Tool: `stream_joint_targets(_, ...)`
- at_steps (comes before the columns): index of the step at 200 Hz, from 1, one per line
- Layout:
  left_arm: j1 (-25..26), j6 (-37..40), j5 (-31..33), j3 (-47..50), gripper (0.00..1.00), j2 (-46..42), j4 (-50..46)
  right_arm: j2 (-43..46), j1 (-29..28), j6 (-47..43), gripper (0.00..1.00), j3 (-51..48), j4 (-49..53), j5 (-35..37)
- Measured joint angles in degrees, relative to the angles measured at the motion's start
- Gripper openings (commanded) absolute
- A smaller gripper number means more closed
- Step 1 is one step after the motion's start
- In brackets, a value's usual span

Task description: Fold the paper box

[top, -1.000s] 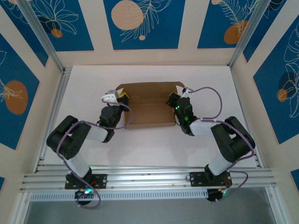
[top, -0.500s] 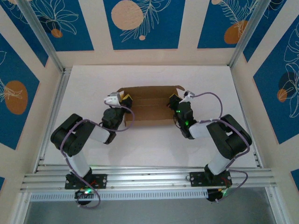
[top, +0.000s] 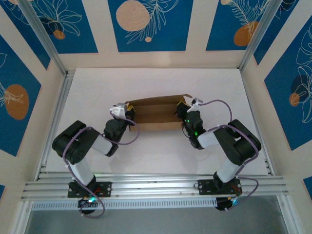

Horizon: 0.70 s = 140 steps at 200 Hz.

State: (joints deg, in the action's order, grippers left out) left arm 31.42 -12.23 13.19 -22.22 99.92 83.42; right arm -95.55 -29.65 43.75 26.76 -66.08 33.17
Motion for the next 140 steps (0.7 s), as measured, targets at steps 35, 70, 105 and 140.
stream_joint_targets(35,0.02,5.38,0.83,0.96,0.06,-0.11,0.72,0.92,0.09,-1.46,0.22,-1.84,-0.35,-2.49)
stream_joint_targets(70,0.33,8.44,1.53,0.98,0.03,-0.07,0.85,4.9,0.2,-2.36,0.48,-5.07,1.95,-6.99)
stream_joint_targets(105,1.38,9.88,2.56,1.07,0.0,0.13,1.11,11.54,0.37,-3.48,0.63,-8.15,8.41,-11.17)
stream_joint_targets(140,1.73,10.25,4.0,1.07,0.0,0.72,1.75,21.11,0.17,-4.87,0.65,-10.38,15.52,-14.75)
